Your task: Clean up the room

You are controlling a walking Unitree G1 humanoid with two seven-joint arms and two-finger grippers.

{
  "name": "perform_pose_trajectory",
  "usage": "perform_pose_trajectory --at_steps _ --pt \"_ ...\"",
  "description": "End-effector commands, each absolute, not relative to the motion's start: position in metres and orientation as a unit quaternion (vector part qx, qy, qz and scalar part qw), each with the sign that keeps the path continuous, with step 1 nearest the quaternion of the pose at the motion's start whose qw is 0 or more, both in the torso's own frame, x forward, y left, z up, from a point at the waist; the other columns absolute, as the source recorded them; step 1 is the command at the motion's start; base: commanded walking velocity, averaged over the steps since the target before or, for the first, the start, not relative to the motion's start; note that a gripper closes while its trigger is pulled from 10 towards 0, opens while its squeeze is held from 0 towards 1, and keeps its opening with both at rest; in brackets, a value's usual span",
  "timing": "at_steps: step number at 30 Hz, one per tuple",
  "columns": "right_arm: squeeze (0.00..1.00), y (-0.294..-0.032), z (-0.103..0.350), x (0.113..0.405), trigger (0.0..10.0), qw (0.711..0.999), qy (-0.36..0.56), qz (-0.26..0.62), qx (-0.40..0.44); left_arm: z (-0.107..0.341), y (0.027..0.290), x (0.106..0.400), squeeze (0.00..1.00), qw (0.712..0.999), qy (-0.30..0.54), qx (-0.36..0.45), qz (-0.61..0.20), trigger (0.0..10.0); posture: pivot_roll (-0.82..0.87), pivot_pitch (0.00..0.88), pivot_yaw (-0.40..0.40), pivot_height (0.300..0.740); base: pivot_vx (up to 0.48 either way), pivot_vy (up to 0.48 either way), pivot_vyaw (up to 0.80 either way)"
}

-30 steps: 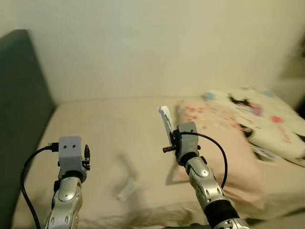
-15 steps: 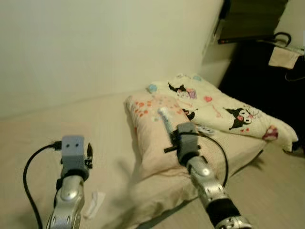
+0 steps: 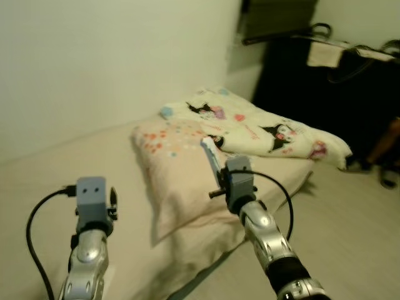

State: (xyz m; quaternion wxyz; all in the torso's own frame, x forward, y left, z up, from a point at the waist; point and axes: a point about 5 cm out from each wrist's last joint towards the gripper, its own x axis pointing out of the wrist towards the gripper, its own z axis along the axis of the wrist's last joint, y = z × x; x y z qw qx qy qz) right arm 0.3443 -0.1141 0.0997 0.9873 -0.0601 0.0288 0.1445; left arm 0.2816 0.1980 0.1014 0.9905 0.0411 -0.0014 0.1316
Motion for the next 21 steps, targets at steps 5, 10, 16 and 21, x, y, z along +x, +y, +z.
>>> perform_pose_trajectory --at_steps 5,10,16,21 --pt "0.00 -0.1123 0.0954 0.3420 10.0 0.988 0.034 0.140 -0.052 0.0941 0.1997 0.2785 0.00 0.990 0.015 0.047 0.132 10.0 -0.01 0.000 -0.089 0.731 0.000 0.000 -0.80" --pt "0.00 -0.1143 0.0933 0.3414 10.0 0.990 0.037 0.129 -0.052 0.0918 0.1997 0.2784 0.00 0.990 0.019 0.048 0.128 10.0 -0.02 0.000 -0.075 0.731 0.000 0.000 -0.80" --pt "0.00 -0.1196 0.0912 0.3400 10.0 0.991 0.039 0.118 -0.051 0.0924 0.2012 0.2804 0.00 0.991 0.018 0.052 0.124 10.0 -0.02 0.000 -0.070 0.731 0.000 0.000 -0.80" --pt "0.00 -0.1185 0.0909 0.3395 10.0 0.991 0.039 0.118 -0.050 0.0935 0.2007 0.2819 0.00 0.991 0.017 0.053 0.122 10.0 -0.02 0.000 -0.063 0.731 0.000 0.000 -0.80"
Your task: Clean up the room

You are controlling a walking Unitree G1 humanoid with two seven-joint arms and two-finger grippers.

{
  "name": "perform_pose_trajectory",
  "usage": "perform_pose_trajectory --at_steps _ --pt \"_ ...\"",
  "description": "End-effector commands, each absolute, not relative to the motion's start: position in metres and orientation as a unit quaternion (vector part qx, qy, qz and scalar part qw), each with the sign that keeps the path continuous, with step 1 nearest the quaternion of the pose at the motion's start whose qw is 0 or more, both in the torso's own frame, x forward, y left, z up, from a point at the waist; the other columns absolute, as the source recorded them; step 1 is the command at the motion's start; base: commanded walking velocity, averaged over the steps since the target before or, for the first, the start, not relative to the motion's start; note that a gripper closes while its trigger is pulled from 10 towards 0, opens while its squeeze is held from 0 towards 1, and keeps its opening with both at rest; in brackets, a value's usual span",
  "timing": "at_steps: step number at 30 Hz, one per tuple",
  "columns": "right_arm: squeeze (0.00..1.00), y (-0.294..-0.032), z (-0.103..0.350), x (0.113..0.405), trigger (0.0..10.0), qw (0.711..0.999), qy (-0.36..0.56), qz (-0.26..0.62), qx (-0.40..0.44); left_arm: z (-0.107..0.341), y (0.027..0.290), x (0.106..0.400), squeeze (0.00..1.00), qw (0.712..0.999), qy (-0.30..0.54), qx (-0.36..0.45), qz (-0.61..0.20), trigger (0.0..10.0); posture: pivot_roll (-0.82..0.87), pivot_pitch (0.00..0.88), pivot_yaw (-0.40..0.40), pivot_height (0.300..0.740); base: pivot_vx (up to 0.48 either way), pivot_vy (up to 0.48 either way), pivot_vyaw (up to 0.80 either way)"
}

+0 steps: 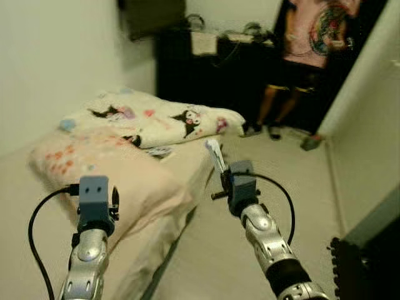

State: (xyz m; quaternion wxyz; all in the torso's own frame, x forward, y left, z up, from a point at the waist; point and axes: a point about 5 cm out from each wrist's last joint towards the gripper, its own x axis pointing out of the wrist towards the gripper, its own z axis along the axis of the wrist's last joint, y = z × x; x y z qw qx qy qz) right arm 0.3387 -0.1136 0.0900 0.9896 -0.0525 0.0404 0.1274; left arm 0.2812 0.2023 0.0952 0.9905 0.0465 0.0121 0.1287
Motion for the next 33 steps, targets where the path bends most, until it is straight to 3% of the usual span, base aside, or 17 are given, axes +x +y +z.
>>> perform_pose_trajectory --at_steps 1,22,33 --pt "0.00 -0.118 0.091 0.339 10.0 0.991 0.039 0.117 -0.050 0.094 0.201 0.282 0.00 0.991 0.016 0.053 0.122 10.0 -0.02 0.000 -0.060 0.731 0.000 0.000 -0.80" --pt "0.00 -0.125 0.075 0.331 10.0 0.996 0.052 0.063 -0.020 0.081 0.218 0.277 0.00 0.992 0.043 0.068 0.095 10.0 0.01 0.000 0.046 0.731 0.000 0.000 -0.80" --pt "0.00 -0.128 0.072 0.329 10.0 0.997 0.054 0.052 -0.015 0.080 0.218 0.279 0.00 0.993 0.041 0.060 0.097 10.0 -0.01 0.000 0.047 0.731 0.000 0.000 -0.80"
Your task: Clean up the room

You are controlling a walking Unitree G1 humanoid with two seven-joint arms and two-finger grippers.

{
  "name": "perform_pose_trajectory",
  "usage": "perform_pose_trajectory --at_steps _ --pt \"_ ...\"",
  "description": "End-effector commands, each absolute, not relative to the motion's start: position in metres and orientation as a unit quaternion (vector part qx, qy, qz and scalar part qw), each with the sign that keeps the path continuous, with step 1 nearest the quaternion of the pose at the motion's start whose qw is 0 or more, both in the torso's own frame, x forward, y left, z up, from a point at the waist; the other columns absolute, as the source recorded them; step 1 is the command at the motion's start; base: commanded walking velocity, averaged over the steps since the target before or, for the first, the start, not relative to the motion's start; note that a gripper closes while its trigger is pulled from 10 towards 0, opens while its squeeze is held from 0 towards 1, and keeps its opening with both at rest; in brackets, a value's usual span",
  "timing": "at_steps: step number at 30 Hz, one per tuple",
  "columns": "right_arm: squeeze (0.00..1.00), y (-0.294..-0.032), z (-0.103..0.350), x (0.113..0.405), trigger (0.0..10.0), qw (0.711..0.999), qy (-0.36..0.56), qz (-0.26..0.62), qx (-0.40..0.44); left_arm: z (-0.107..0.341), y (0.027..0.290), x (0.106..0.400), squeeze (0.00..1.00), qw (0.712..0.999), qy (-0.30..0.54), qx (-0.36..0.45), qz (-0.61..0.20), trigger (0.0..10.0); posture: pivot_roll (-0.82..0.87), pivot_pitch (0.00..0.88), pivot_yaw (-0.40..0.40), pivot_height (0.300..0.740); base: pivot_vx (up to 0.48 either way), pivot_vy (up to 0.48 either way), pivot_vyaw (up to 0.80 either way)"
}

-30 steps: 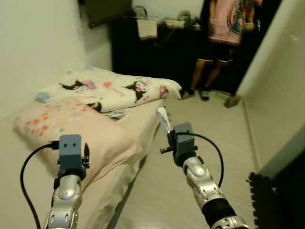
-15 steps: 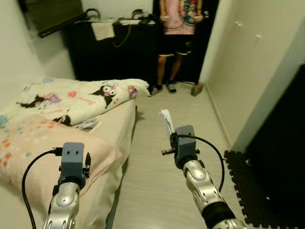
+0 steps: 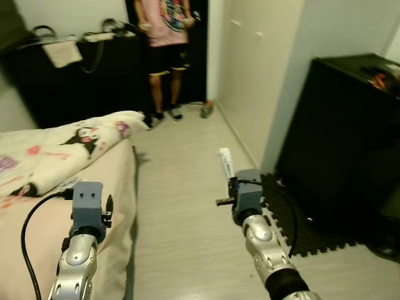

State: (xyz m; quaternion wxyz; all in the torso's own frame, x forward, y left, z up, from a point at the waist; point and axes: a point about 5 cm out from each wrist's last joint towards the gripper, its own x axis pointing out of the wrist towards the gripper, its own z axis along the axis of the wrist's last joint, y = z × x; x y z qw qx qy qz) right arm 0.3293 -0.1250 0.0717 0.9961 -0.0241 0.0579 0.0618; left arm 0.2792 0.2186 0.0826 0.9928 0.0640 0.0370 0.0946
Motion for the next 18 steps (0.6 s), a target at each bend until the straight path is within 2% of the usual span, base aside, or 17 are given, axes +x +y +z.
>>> perform_pose_trajectory --at_steps 1,18 --pt "0.00 -0.1285 0.0723 0.3295 10.0 0.997 0.054 0.051 -0.014 0.0785 0.2175 0.2791 0.00 0.993 0.042 0.061 0.096 10.0 -0.01 0.000 0.047 0.731 0.000 0.000 -0.80" --pt "0.00 -0.1310 0.0709 0.3297 10.0 0.997 0.058 0.054 -0.020 0.0760 0.2163 0.2787 0.00 0.992 0.043 0.055 0.102 10.0 -0.01 0.000 0.029 0.731 0.000 0.000 -0.80"
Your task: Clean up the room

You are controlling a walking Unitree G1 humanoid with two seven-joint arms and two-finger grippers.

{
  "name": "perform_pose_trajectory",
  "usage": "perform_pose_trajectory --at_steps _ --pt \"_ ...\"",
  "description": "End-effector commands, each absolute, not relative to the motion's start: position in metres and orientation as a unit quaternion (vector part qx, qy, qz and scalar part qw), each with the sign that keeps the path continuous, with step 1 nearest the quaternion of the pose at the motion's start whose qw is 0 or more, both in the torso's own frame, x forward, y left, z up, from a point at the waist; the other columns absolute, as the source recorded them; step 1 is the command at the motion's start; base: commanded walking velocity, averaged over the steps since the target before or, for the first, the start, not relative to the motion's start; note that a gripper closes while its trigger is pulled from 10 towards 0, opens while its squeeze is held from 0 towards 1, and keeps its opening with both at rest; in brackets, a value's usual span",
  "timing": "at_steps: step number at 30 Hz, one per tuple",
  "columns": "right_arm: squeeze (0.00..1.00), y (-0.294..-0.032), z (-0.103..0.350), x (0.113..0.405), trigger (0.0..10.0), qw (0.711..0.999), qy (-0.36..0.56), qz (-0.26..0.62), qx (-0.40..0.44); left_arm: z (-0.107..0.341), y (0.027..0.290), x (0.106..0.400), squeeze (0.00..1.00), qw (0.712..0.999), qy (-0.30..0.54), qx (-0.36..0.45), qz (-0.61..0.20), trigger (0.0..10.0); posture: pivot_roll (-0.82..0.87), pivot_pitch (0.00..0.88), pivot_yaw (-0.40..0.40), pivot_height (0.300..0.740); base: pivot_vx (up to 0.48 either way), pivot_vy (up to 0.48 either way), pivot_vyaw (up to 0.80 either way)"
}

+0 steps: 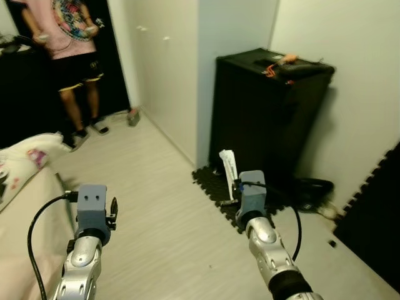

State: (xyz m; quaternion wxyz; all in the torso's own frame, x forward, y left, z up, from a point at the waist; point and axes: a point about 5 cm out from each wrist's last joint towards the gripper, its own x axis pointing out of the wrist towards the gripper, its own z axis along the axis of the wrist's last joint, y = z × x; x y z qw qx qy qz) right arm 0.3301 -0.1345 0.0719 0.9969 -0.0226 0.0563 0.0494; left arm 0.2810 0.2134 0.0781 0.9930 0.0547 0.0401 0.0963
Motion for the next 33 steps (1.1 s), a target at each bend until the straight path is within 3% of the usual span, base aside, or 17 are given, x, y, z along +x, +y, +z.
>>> perform_pose_trajectory --at_steps 1,19,33 --pt "0.00 -0.131 0.071 0.330 10.0 0.997 0.058 0.055 -0.020 0.076 0.216 0.279 0.00 0.992 0.043 0.055 0.102 10.0 -0.02 0.000 0.026 0.731 0.000 0.000 -0.80" --pt "0.00 -0.135 0.069 0.328 10.0 0.997 0.061 0.051 -0.025 0.070 0.216 0.277 0.00 0.992 0.049 0.057 0.102 10.0 -0.02 0.000 0.026 0.731 0.000 0.000 -0.80" --pt "0.00 -0.134 0.079 0.319 10.0 0.998 0.004 0.065 -0.020 0.086 0.211 0.267 0.00 0.995 -0.013 0.032 0.096 10.0 -0.03 0.000 0.025 0.731 0.000 0.000 -0.80"
